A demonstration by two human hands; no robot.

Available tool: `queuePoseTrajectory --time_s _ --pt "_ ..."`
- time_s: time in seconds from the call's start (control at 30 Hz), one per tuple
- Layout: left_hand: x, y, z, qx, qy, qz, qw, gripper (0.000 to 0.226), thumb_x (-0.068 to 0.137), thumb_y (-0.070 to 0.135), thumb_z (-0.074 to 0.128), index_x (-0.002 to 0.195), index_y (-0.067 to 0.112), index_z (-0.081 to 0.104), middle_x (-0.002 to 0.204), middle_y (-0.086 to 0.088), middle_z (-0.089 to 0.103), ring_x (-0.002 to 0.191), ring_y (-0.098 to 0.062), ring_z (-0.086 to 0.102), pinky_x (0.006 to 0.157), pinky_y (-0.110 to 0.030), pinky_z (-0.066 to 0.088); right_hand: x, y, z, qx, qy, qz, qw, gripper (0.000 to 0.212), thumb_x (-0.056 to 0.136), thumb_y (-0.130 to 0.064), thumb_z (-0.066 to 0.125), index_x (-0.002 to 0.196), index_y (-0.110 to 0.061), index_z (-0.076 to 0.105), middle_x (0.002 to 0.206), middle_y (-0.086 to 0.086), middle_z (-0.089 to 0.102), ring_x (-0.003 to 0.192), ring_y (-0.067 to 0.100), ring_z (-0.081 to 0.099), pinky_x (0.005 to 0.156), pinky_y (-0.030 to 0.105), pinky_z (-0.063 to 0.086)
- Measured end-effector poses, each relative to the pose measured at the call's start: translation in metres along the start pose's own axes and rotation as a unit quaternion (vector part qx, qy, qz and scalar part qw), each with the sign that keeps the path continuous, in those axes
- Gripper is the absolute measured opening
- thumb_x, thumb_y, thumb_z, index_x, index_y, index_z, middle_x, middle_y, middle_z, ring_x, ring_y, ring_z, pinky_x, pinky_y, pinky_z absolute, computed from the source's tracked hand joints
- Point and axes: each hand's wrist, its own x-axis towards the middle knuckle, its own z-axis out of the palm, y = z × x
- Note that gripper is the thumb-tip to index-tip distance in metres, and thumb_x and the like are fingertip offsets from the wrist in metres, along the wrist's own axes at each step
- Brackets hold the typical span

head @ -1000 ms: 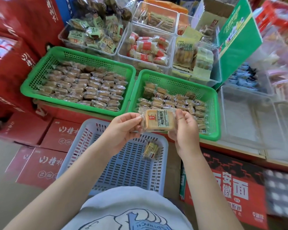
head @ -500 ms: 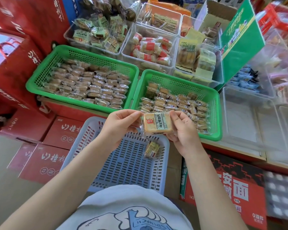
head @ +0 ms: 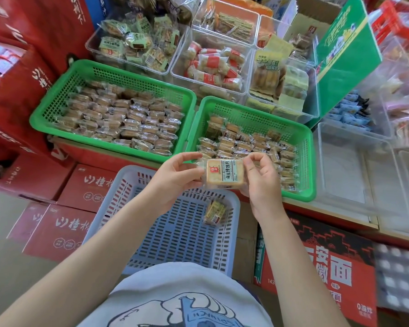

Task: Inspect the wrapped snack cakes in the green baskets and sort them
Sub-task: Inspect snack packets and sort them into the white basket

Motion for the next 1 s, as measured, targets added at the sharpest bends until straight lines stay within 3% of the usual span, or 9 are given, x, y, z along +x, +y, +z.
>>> queuePoseTrajectory --time_s 0.1,0.2,0.3,0.47,0.63,0.73,0.83,0.9,1.0 --pt "0.005 -0.003 0.006 -0.022 -0.024 -0.041 0.999 0.039 0.092 0.002 0.066 0.129 0.006 0.056 0.094 -0.013 0.071 0.077 -0.017 0.065 0.069 -0.026 0.058 0.009 -0.002 0.000 -0.024 0.028 -0.025 0.999 0.016 0.106 -0.022 0.047 0.090 -0.025 0.051 0.097 0.013 0.069 0.087 0.026 0.073 0.055 0.034 0.054" --pt "0.012 -0.001 0.007 -0.036 -0.061 -0.063 0.996 0.053 0.081 0.008 0.073 0.131 0.005 0.054 0.092 -0.013 0.068 0.072 -0.015 0.063 0.068 -0.024 0.057 0.018 -0.002 -0.001 -0.066 0.050 -0.060 0.995 0.020 0.105 -0.027 0.047 0.086 -0.033 0.052 0.091 0.019 0.066 0.084 0.042 0.067 0.059 0.042 0.048" --pt "0.022 0.003 0.006 -0.031 -0.086 -0.076 0.993 0.059 0.075 0.010 0.073 0.131 0.006 0.054 0.090 -0.010 0.069 0.073 -0.015 0.064 0.068 -0.024 0.057 0.027 0.000 -0.001 -0.079 0.076 -0.073 0.991 0.021 0.105 -0.024 0.047 0.086 -0.033 0.051 0.084 0.010 0.064 0.078 0.033 0.066 0.061 0.047 0.050" --pt "0.049 0.006 0.003 0.042 -0.069 -0.067 0.995 0.035 0.095 0.000 0.061 0.129 0.005 0.057 0.103 -0.016 0.062 0.075 -0.014 0.057 0.067 -0.022 0.054 0.048 0.003 -0.004 -0.075 0.093 -0.053 0.991 0.030 0.103 -0.027 0.052 0.078 -0.042 0.055 0.081 0.010 0.065 0.078 0.046 0.065 0.057 0.044 0.046" --pt "0.079 0.000 0.002 0.227 -0.029 -0.033 0.973 0.027 0.102 0.013 0.057 0.129 0.009 0.061 0.093 -0.001 0.068 0.070 -0.009 0.061 0.081 -0.032 0.054 0.078 0.008 0.001 -0.081 0.102 -0.032 0.991 0.019 0.102 -0.030 0.054 0.085 -0.037 0.057 0.078 0.013 0.066 0.065 0.033 0.063 0.056 0.037 0.045" --pt "0.098 0.002 0.004 0.289 0.014 -0.009 0.957 0.010 0.103 0.016 0.055 0.109 0.019 0.063 0.094 0.000 0.068 0.072 -0.009 0.064 0.069 -0.020 0.052 0.100 0.011 0.007 -0.150 0.092 -0.048 0.983 0.012 0.106 -0.028 0.043 0.099 -0.020 0.050 0.064 0.000 0.045 0.044 0.005 0.040 0.046 0.021 0.033" --pt "0.121 0.005 0.002 0.331 0.050 0.011 0.942 0.006 0.102 0.020 0.055 0.101 0.020 0.061 0.089 -0.003 0.066 0.074 -0.015 0.062 0.060 -0.022 0.047 0.122 0.012 0.013 -0.181 0.064 -0.021 0.981 0.017 0.108 -0.031 0.037 0.100 -0.016 0.043 0.063 -0.003 0.039 0.040 0.003 0.034 0.042 0.019 0.029" --pt "0.138 0.007 -0.003 0.342 0.074 0.014 0.937 0.007 0.102 0.022 0.057 0.099 0.018 0.062 0.087 -0.005 0.066 0.077 -0.020 0.063 0.060 -0.025 0.047 0.138 0.012 0.017 -0.182 0.020 0.023 0.983 0.025 0.104 -0.040 0.043 0.104 -0.015 0.044 0.067 -0.005 0.047 0.046 0.002 0.040 0.046 0.019 0.036" --pt "0.162 0.006 -0.011 0.340 0.109 0.021 0.934 0.008 0.100 0.022 0.060 0.099 0.015 0.064 0.090 -0.004 0.067 0.081 -0.021 0.065 0.068 -0.032 0.052 0.161 0.016 0.021 -0.125 -0.043 0.082 0.988 0.033 0.093 -0.036 0.068 0.113 -0.018 0.049 0.100 -0.002 0.063 0.073 0.008 0.060 0.065 0.024 0.052"
